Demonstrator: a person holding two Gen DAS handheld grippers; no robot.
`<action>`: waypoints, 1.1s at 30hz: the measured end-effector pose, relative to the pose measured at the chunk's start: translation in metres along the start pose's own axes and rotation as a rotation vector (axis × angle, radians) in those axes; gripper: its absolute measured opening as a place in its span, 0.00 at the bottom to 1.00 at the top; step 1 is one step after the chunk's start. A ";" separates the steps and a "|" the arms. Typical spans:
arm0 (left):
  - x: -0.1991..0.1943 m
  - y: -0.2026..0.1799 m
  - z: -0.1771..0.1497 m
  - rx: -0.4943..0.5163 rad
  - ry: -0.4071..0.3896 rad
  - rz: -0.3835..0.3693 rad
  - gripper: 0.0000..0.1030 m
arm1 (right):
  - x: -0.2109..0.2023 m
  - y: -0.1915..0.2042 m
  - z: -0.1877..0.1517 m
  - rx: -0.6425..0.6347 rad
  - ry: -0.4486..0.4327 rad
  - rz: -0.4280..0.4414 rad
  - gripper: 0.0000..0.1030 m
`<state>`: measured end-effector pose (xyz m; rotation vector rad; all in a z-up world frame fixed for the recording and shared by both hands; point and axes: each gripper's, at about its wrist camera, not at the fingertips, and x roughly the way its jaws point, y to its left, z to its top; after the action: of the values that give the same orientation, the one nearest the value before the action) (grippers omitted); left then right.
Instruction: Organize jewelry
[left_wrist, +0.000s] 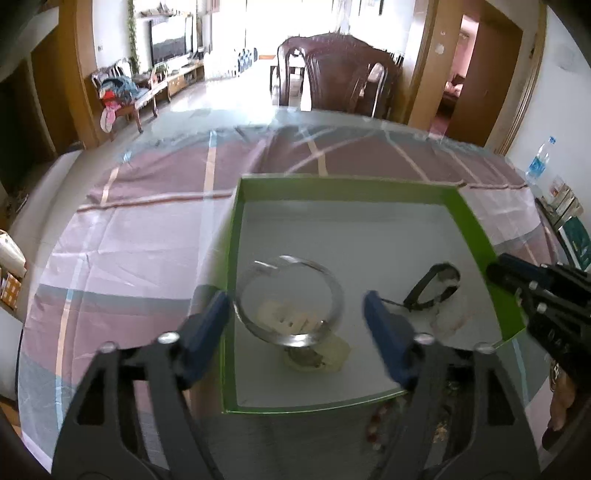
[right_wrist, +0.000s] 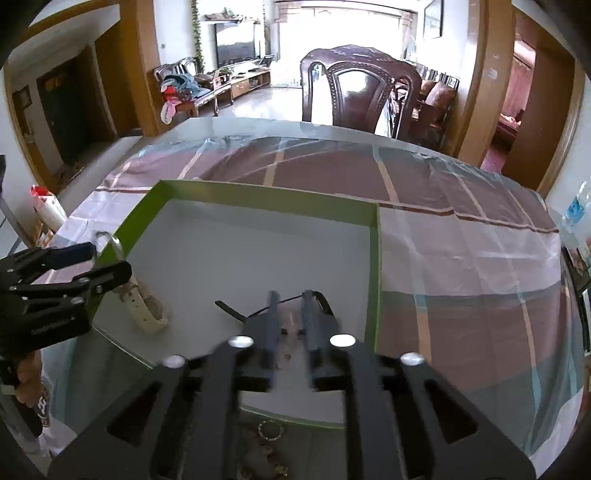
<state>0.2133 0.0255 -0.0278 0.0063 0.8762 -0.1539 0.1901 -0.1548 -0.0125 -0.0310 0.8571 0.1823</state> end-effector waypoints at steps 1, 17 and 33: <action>-0.003 0.000 0.000 0.002 -0.005 0.004 0.75 | -0.007 -0.003 -0.002 0.004 -0.018 -0.003 0.46; 0.001 -0.064 -0.098 0.191 0.150 0.014 0.75 | -0.009 -0.003 -0.123 -0.036 0.187 -0.056 0.46; 0.003 -0.056 -0.135 0.220 0.223 0.034 0.75 | -0.005 0.002 -0.137 -0.026 0.213 -0.006 0.49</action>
<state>0.1042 -0.0212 -0.1136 0.2477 1.0769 -0.2198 0.0842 -0.1667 -0.0987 -0.0778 1.0668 0.1867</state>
